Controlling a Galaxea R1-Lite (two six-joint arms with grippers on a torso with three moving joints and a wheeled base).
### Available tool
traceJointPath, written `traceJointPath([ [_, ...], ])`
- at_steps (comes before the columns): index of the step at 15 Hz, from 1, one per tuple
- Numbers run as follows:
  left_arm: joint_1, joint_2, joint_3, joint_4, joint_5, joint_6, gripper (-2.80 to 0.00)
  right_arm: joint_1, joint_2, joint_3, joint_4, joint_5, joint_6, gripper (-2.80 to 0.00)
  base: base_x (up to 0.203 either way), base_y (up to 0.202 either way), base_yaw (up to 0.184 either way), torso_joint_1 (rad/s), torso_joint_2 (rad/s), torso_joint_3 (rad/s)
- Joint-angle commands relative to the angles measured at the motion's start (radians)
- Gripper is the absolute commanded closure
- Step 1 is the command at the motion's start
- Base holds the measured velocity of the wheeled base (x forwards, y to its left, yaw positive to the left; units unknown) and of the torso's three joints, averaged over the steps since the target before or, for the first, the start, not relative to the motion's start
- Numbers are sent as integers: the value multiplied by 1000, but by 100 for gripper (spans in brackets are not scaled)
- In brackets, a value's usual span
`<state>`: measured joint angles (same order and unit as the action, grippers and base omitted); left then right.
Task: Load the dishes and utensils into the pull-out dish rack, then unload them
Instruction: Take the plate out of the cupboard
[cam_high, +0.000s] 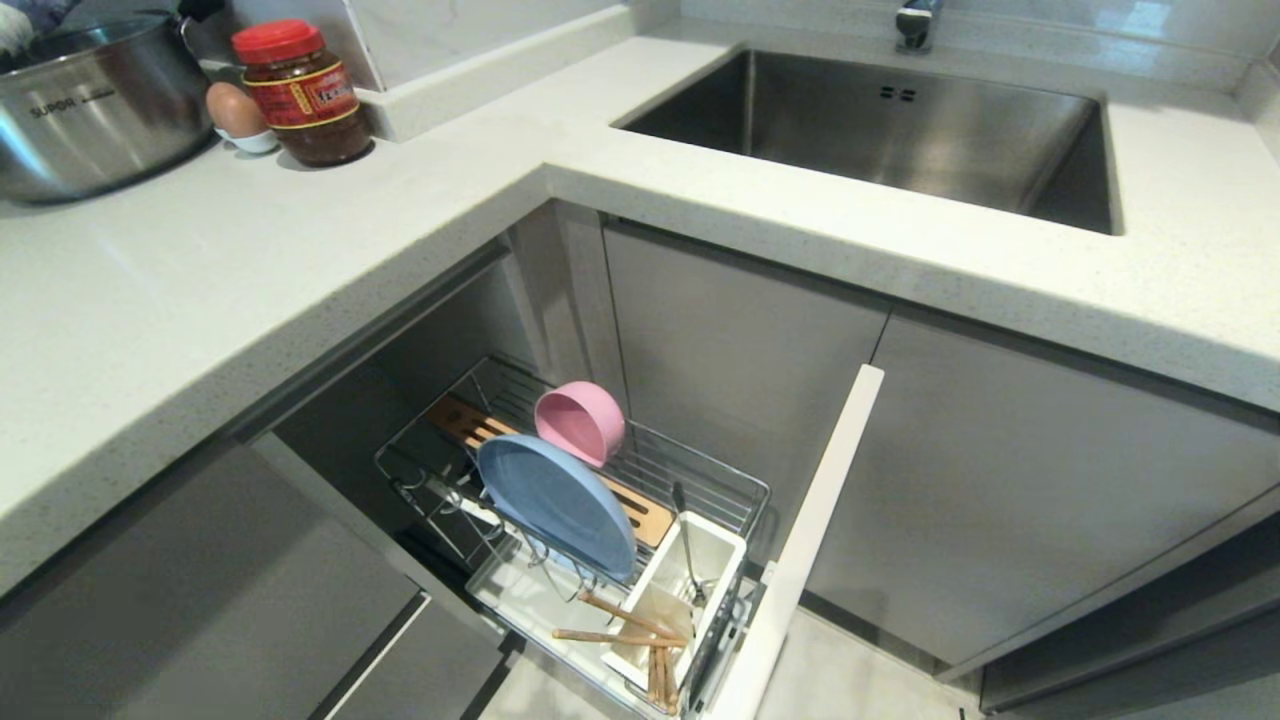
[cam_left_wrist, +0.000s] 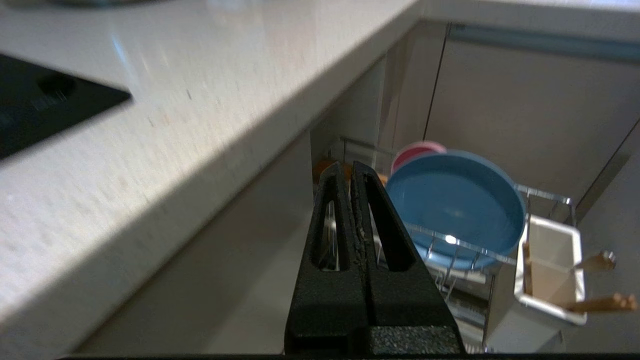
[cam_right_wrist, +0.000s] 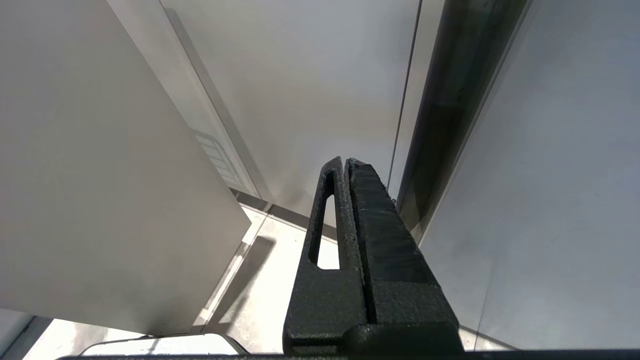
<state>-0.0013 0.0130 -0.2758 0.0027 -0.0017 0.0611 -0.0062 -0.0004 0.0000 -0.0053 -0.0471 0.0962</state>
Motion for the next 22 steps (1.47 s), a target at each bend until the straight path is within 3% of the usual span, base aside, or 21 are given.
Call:
traceJointPath([
  [1, 0, -14, 171, -129, -1, 3, 0, 0, -4, 0, -1, 0, 0, 0, 0, 0, 0, 0, 0, 0],
  [3, 0, -14, 279, -274, 0, 8, 0, 0, -4, 0, -1, 0, 0, 0, 0, 0, 0, 0, 0, 0],
  [8, 0, -13, 274, 27, -1, 12, 0, 0, -4, 0, -1, 0, 0, 0, 0, 0, 0, 0, 0, 0],
  [14, 0, -13, 276, 8, 0, -24, 0, 0, -4, 0, -1, 0, 0, 0, 0, 0, 0, 0, 0, 0],
  [22, 0, -13, 276, 8, 0, -26, 0, 0, -4, 0, -1, 0, 0, 0, 0, 0, 0, 0, 0, 0],
])
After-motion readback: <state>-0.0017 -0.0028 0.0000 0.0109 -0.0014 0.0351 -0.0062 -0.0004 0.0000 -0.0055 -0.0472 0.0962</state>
